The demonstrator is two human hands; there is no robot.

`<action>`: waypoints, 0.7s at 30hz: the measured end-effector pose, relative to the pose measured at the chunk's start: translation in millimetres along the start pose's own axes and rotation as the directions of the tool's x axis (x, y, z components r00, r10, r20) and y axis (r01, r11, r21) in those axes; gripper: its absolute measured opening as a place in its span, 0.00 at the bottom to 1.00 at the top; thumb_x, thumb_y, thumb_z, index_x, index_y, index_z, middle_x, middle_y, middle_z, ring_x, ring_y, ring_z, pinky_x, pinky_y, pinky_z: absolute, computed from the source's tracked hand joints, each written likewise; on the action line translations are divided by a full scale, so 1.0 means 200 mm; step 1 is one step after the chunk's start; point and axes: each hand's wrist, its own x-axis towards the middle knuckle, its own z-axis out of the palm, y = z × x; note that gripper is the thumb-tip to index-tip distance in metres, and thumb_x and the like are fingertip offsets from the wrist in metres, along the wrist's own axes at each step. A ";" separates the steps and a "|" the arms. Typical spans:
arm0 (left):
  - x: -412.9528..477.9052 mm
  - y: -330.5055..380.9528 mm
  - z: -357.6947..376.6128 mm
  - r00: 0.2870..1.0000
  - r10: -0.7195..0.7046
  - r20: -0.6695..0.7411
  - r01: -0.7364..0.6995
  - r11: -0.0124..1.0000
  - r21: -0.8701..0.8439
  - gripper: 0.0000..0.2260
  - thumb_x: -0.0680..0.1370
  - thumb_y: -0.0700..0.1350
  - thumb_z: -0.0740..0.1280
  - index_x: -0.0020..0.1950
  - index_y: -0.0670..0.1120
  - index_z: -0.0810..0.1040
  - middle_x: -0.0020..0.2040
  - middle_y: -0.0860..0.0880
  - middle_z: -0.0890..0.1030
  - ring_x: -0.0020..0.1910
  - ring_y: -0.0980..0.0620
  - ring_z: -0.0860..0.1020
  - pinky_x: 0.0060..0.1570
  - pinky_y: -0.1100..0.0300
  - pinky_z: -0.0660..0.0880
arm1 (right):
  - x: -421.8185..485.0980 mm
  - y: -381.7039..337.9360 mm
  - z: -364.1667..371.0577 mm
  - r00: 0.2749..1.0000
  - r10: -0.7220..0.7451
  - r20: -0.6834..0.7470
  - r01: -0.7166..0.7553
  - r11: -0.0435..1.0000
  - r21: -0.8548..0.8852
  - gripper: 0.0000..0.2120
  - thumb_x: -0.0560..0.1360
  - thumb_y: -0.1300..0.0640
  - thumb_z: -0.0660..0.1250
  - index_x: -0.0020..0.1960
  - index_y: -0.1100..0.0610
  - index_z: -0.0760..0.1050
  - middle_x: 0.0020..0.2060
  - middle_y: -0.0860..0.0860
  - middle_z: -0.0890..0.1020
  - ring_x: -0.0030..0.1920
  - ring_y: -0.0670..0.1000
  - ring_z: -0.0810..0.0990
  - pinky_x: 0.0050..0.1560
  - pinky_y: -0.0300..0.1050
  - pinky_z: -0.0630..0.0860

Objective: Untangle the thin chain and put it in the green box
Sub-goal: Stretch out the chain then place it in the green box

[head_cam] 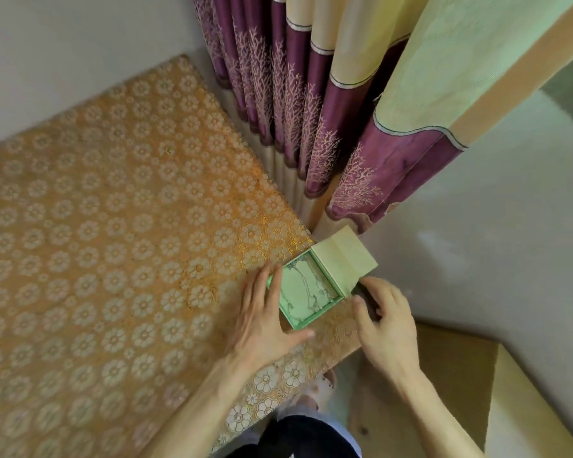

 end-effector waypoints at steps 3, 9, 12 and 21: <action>0.02 0.03 0.04 0.999 -0.044 -0.014 0.043 0.999 -0.022 0.60 0.69 0.70 0.71 0.77 0.49 0.28 0.81 0.50 0.35 0.80 0.51 0.39 0.78 0.53 0.42 | 0.16 -0.02 -0.03 0.942 0.313 0.118 -0.333 0.905 0.265 0.18 0.81 0.53 0.66 0.70 0.52 0.71 0.64 0.48 0.76 0.57 0.46 0.74 0.53 0.43 0.70; 0.04 0.00 0.10 0.994 -0.079 -0.070 0.066 0.984 -0.163 0.58 0.67 0.66 0.76 0.82 0.52 0.39 0.81 0.53 0.46 0.80 0.49 0.48 0.75 0.55 0.51 | 0.37 0.13 0.11 0.757 0.465 0.458 -0.650 0.473 0.594 0.20 0.81 0.56 0.67 0.71 0.59 0.70 0.59 0.50 0.81 0.51 0.49 0.83 0.41 0.39 0.78; 0.04 0.00 0.10 0.992 -0.104 -0.076 0.087 0.976 -0.201 0.58 0.66 0.62 0.79 0.82 0.52 0.43 0.81 0.54 0.49 0.80 0.50 0.51 0.76 0.51 0.56 | 0.38 0.21 0.20 0.735 0.487 0.471 -0.661 0.362 0.658 0.14 0.79 0.60 0.70 0.64 0.61 0.77 0.50 0.54 0.86 0.43 0.48 0.86 0.37 0.40 0.80; 0.03 0.03 0.07 0.987 -0.157 -0.042 0.142 0.957 -0.253 0.58 0.64 0.60 0.81 0.82 0.53 0.46 0.81 0.56 0.49 0.80 0.53 0.53 0.75 0.49 0.58 | 0.32 0.17 0.07 0.827 0.513 0.229 -0.427 0.309 0.850 0.19 0.79 0.59 0.69 0.69 0.54 0.72 0.42 0.49 0.86 0.39 0.47 0.80 0.42 0.42 0.78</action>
